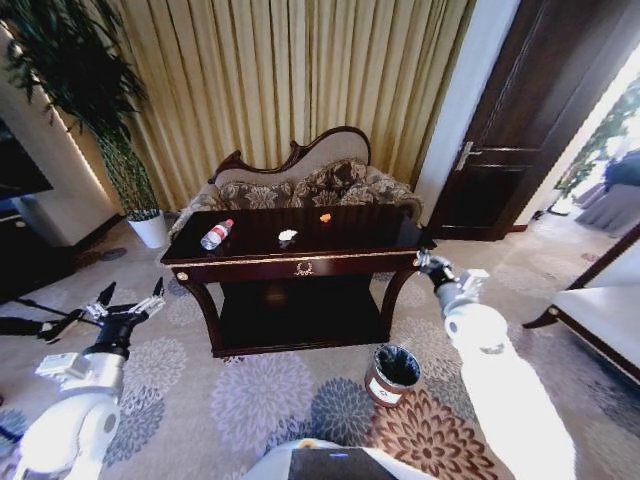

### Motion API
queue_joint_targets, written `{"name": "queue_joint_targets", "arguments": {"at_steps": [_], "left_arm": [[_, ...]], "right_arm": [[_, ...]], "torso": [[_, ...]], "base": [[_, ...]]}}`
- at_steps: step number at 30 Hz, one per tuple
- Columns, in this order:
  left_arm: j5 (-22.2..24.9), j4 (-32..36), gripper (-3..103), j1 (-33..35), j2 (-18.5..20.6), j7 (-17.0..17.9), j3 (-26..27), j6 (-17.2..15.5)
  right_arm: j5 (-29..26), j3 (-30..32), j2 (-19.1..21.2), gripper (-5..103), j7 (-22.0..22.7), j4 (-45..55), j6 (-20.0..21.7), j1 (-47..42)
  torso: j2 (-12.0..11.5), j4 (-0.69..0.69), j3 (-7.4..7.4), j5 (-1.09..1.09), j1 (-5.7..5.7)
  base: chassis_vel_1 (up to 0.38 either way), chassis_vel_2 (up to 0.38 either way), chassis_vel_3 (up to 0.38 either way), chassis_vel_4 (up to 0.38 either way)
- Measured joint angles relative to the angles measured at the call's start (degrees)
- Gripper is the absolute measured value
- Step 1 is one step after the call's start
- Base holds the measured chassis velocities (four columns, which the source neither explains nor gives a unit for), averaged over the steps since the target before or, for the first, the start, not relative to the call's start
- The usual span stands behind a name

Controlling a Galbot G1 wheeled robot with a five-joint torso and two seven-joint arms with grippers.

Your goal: Move to the front of the table and place the trash on the table into the trash bin.

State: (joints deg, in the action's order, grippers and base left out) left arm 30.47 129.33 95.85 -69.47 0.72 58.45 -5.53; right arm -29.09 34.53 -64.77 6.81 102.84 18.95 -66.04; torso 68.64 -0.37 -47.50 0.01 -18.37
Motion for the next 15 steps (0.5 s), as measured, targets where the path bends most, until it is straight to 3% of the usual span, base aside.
{"name": "queue_joint_targets", "arguments": {"at_steps": [11,15], "left_arm": [[0.48,-0.05,100,0.23,-0.06,-0.02,0.81,0.04],[0.72,-0.05,100,0.30,-0.09,-0.01,1.03,0.08]], "right_arm": [[11.72,-1.34,-6.40,1,0.00,-22.51,-1.51,-0.38],[15.40,-1.03,-7.66,1,-0.01,-26.55,-1.72,0.15]], "torso": [[0.00,-0.01,0.02,-0.01,0.01],[0.01,-0.02,0.02,0.00,0.01]], "base": [[0.000,0.000,0.000,0.000],[0.000,0.000,0.000,0.000]]}}
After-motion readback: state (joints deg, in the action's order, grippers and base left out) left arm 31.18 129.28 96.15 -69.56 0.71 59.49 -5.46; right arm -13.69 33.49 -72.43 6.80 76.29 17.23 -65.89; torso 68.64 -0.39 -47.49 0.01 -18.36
